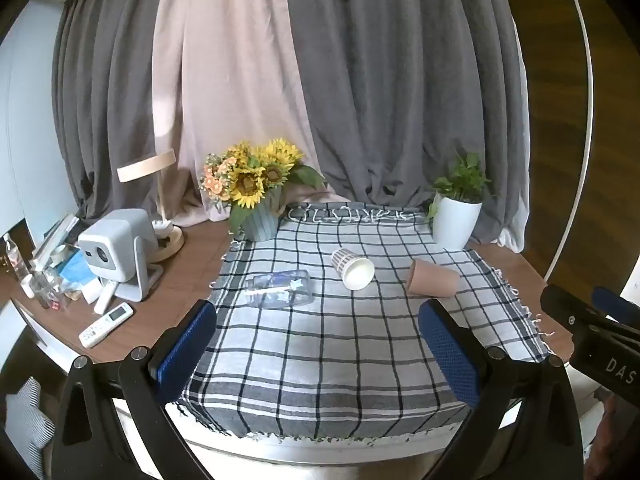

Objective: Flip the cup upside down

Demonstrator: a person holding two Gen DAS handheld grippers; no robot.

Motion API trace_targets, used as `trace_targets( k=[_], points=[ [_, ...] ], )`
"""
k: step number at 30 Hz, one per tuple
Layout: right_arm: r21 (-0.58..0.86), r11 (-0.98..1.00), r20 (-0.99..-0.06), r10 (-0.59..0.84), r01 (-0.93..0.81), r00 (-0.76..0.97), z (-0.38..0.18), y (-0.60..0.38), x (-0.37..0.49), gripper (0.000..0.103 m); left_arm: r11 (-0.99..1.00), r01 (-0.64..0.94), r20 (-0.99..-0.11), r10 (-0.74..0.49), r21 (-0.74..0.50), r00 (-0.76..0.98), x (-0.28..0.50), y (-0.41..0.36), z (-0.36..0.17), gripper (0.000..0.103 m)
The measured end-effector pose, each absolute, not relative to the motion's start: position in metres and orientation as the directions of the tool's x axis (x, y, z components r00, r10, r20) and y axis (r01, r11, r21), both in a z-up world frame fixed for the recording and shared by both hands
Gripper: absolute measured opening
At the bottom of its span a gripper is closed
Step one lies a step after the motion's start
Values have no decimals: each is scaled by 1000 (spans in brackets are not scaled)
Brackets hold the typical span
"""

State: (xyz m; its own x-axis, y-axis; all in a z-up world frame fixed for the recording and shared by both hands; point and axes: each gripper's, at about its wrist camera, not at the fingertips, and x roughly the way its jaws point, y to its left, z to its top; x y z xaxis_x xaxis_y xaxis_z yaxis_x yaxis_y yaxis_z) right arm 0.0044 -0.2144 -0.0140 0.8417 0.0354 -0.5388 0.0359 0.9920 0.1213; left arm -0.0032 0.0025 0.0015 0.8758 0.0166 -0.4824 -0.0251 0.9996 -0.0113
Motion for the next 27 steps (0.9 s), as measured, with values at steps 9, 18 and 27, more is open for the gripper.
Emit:
trace_targets(
  k=[9,18,27],
  points=[
    [119,992,-536,31,39,844,-15,-210,2,95,999,-32,-492,30,5,870,-1,3,-2,103],
    [118,992,-536,33,36,844,-16,-210,3,95,1000,-24,-509,22,4,861,-1,6,-5,103],
    [118,992,-535,30,39,844,-15,-209,3,95,1000,-24,-510,22,3,860,0,7,-5,103]
  ],
)
